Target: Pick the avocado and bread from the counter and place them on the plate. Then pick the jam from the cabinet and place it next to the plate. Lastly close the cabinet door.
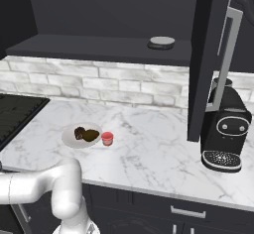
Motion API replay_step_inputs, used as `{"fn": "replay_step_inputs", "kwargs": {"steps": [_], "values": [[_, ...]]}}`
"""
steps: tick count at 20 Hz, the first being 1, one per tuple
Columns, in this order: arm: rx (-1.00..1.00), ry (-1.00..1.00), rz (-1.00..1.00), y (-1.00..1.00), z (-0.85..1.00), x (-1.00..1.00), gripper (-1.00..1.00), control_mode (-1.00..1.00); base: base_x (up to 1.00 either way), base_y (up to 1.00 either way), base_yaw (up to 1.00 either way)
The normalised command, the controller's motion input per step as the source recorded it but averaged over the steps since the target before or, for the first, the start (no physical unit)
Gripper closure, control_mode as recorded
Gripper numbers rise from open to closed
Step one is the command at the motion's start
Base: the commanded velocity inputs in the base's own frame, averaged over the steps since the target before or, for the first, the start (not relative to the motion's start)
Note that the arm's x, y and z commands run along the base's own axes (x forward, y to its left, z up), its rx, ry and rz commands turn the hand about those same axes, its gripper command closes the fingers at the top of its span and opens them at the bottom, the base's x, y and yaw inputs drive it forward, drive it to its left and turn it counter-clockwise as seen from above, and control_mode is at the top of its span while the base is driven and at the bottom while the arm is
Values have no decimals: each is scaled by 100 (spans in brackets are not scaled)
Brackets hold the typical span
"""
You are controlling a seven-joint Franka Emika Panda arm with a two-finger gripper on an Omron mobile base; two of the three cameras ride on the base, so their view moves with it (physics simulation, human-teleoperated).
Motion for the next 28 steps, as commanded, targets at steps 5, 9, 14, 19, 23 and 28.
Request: {"fn": "replay_step_inputs", "kwargs": {"steps": [5, 9, 14, 19, 23, 28], "values": [[22, 3, 3, -63, 12, 10, -100, -100, 0, 0, 0], [14, 0, 10, -67, -7, 17, -100, -100, 0, 0, 0], [4, -2, 18, -63, -43, 19, -100, -100, 0, 0, 0], [2, -5, 18, -59, -31, 37, -100, -100, 0, 0, 0], [7, -2, 16, -54, -9, 50, -100, -100, 0, 0, 0], [9, 0, 15, -53, 0, 49, -100, -100, 0, 0, 0]]}}
